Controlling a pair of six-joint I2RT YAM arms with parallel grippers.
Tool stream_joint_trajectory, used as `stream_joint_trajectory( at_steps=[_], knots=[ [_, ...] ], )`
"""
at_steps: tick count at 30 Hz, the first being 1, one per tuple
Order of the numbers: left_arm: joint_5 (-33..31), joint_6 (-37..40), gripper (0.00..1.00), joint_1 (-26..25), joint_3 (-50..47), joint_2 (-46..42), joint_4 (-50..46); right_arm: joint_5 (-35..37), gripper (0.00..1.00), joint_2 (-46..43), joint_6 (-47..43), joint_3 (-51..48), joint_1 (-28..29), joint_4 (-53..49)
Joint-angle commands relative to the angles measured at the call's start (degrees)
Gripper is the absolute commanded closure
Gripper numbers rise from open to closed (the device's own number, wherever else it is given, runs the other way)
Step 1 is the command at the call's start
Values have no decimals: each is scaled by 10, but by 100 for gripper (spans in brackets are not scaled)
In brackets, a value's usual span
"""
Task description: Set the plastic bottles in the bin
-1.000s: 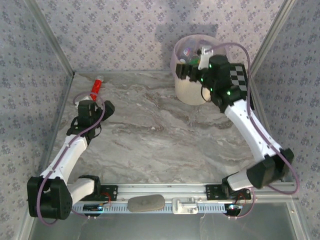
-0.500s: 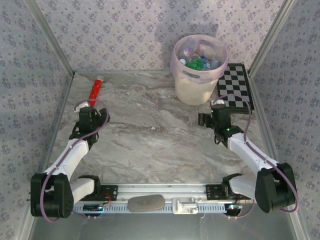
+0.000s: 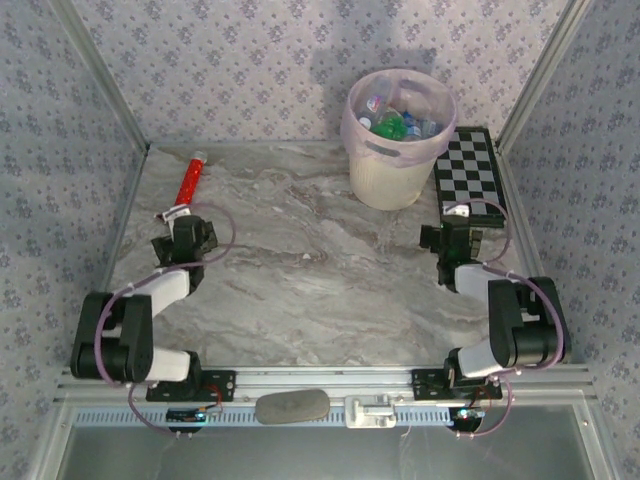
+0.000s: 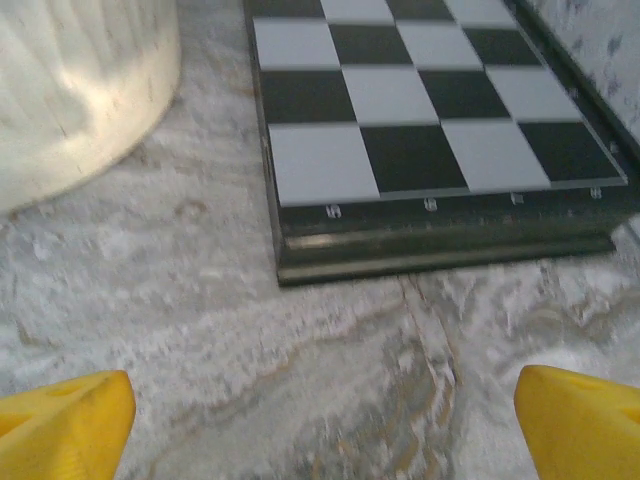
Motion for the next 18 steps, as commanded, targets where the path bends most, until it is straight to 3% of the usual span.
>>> stream_joint_trajectory(
  at_steps=[1, 4, 5, 6, 8, 10, 12, 14, 16, 18],
  knots=[
    [0, 90, 0, -10, -11, 35, 147, -4, 1, 24, -30, -22, -10, 119],
    [34, 109, 2, -10, -12, 77, 199, -23, 1, 21, -14, -33, -20, 130],
    [48, 97, 2, -6, -2, 64, 148, -31, 1, 19, -17, -48, -27, 158],
    [72, 100, 2, 3, -13, 64, 170, -54, 1, 19, -16, -54, -33, 159],
    [91, 96, 2, 8, -37, 52, 195, -49, 1, 50, -18, -83, -35, 251],
    [116, 83, 2, 20, -83, 51, 268, -43, 1, 37, -9, -74, -37, 209],
    [109, 98, 2, 22, -119, 107, 424, -38, 1, 43, -14, -77, -35, 227],
    [124, 99, 2, 13, -89, 65, 292, -31, 1, 42, -15, -74, -31, 217],
    [111, 102, 1, 14, -92, 94, 347, -30, 1, 40, -15, -74, -31, 216],
    [120, 94, 1, 18, -81, 75, 294, -30, 1, 41, -16, -76, -31, 219]
  ],
)
